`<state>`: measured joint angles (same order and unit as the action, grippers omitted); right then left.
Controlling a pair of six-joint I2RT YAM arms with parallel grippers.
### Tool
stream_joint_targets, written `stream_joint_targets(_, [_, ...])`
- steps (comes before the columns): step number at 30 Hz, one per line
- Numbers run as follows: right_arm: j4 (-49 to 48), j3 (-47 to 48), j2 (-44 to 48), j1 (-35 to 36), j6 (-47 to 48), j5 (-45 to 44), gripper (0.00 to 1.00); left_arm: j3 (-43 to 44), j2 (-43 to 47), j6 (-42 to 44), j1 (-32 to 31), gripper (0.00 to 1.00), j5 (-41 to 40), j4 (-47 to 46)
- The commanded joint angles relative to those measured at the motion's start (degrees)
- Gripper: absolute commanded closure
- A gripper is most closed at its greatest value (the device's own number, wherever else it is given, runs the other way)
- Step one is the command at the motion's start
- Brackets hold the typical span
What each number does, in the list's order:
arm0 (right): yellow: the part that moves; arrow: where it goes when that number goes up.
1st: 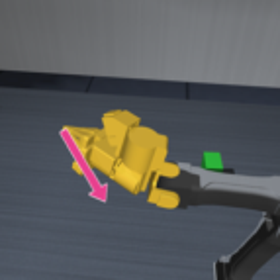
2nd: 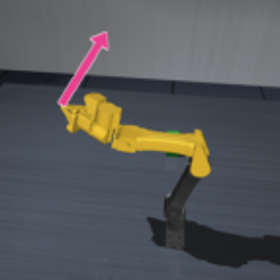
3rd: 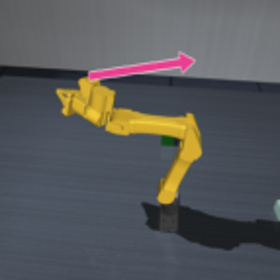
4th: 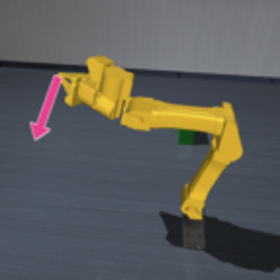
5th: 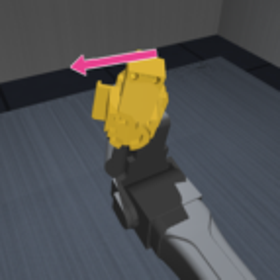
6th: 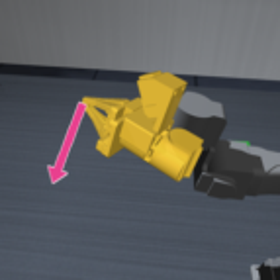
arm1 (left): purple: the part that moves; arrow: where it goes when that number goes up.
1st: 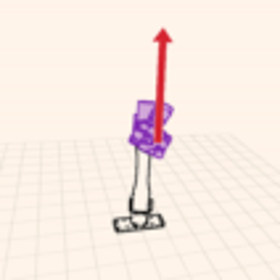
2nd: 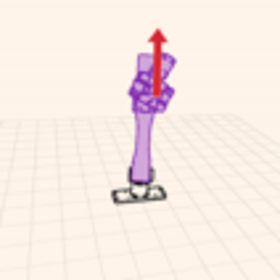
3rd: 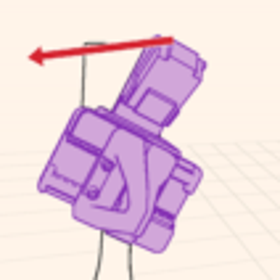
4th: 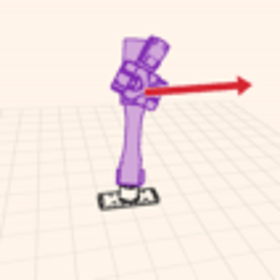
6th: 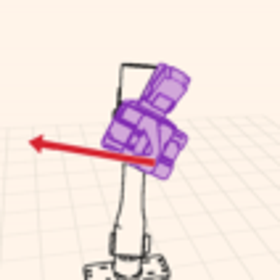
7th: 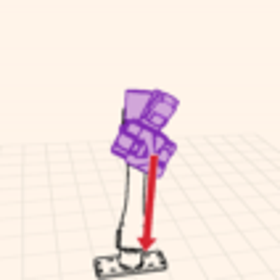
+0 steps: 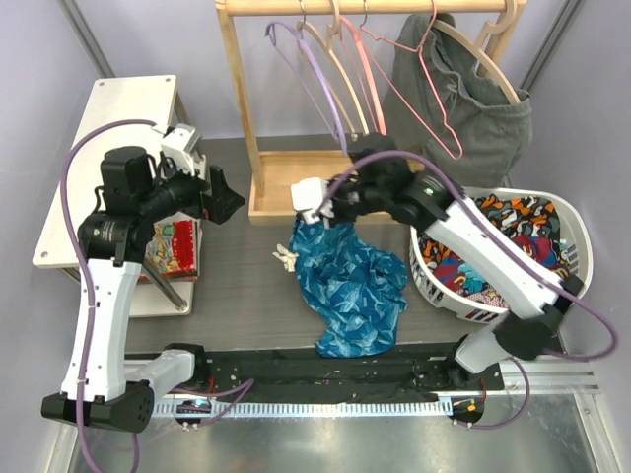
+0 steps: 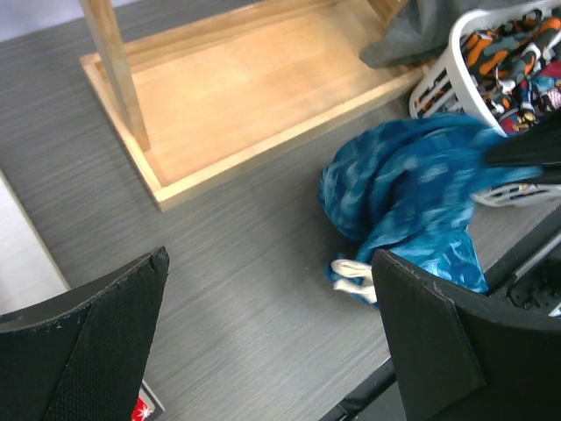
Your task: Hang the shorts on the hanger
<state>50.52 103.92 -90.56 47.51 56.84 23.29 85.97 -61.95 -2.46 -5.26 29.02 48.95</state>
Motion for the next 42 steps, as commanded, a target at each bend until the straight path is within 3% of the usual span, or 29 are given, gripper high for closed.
stream_joint_targets(1, [0.27, -12.81, 12.56, 0.13, -2.62, 1.15, 0.99, -3.09, 1.22, 5.24, -0.8, 0.04, 5.26, -4.3])
stream_joint_targets(4, [2.38, -26.76, 24.32, 0.13, 1.24, -0.25, 0.99, -4.14, 0.78, 12.19, -6.32, 0.08, 4.83, 1.22])
stream_joint_targets(7, [3.17, -40.23, 35.66, -0.04, 2.4, -5.42, 0.99, -7.91, 1.48, 20.11, -17.48, 0.09, -1.04, 5.19])
stream_joint_targets(8, [6.57, -42.29, 38.07, 0.04, 3.53, -5.71, 0.99, -9.23, 1.92, 21.69, -22.12, 0.09, -2.02, 5.45])
stream_joint_targets(10, [9.41, -47.2, 43.26, 0.04, 6.44, -6.76, 0.99, -13.36, 2.1, 25.82, -25.32, 0.09, -3.17, 4.76])
stream_joint_targets(14, [19.33, -52.05, 54.76, 0.04, 12.06, -6.41, 0.99, -16.53, -1.58, 34.79, -29.88, 0.09, 0.59, 4.23])
stream_joint_targets(17, [21.28, -54.87, 59.43, -0.04, 14.61, -5.8, 0.99, -16.72, -6.41, 41.72, -34.36, 0.11, -0.01, 1.16])
stream_joint_targets(24, [24.36, -58.39, 64.1, -0.04, 15.14, -7.9, 0.99, -14.61, -20.47, 57.8, -41.58, 0.13, 1.92, -2.8])
stream_joint_targets(28, [25.5, -58.04, 66.13, 0.04, 13.74, -8.61, 0.99, -15.31, -25.84, 62.82, -43.25, 0.14, 3.15, -5.53])
stream_joint_targets(34, [25.16, -57.6, 66.57, 0.04, 11.54, -8.96, 0.99, -15.4, -33.05, 62.41, -45.71, 0.18, 3.59, -7.98])
stream_joint_targets(40, [23.83, -57.34, 66.92, -0.04, 10.57, -9.14, 0.99, -17.06, -36.83, 49.58, -46.07, 0.17, 5.0, -16.15])
stream_joint_targets(42, [23.4, -57.07, 67.01, 0.04, 9.96, -9.23, 0.99, -17.59, -37.01, 47.12, -46.51, 0.29, 4.83, -16.52])
